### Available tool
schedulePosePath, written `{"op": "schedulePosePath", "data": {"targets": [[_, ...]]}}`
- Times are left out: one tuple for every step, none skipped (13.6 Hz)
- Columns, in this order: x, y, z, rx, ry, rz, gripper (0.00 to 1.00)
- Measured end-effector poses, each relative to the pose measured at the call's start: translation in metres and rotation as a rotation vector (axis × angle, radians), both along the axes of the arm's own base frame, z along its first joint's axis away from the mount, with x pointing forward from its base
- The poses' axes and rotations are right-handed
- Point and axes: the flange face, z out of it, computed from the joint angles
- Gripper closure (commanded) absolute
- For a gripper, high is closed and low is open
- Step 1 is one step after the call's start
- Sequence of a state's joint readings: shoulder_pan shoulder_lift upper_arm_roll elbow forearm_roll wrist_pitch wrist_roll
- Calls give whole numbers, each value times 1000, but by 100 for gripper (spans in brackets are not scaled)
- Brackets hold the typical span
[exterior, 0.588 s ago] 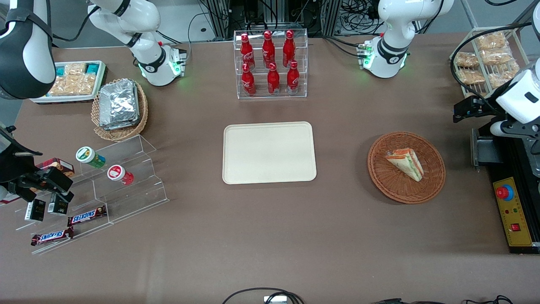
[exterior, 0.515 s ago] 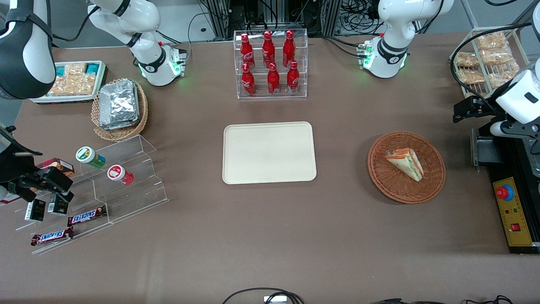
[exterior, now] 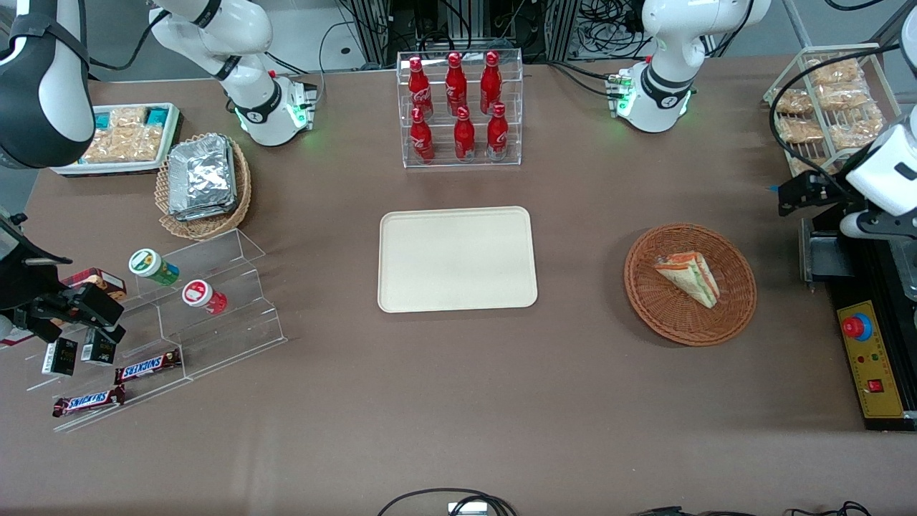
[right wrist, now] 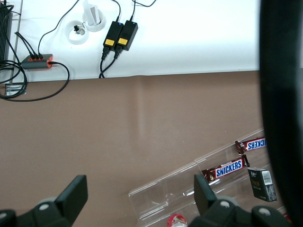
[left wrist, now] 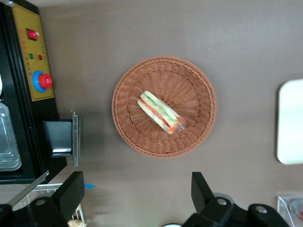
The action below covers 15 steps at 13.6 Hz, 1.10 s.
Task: Place sandwich from basket to tray
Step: 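Move the left gripper from rest toward the sandwich in the wicker basket, then lower the open left gripper around the upright wrapped sandwich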
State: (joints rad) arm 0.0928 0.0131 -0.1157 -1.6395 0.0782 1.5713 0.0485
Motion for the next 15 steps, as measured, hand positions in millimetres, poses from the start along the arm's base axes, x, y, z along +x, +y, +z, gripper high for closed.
{"op": "schedulePosePath", "data": {"targets": [[2, -3, -14, 4, -2, 23, 0], [4, -7, -32, 6, -1, 43, 0], [4, -9, -53, 8, 2, 67, 0], [4, -11, -75, 10, 2, 94, 0], [2, -11, -95, 11, 1, 118, 0], [0, -11, -116, 12, -3, 143, 0], [-3, -11, -135, 12, -8, 172, 0], [-7, -12, -153, 12, -20, 210, 0], [-10, -12, -171, 10, -42, 255, 0], [-16, -13, -192, 7, -64, 301, 0], [-21, -13, -209, 4, -76, 339, 0], [-26, -14, -225, 4, -75, 376, 0], [-29, -16, -237, 6, -67, 408, 0], [-30, -19, -246, 7, -62, 438, 0], [-30, -23, -254, 9, -60, 471, 0]]}}
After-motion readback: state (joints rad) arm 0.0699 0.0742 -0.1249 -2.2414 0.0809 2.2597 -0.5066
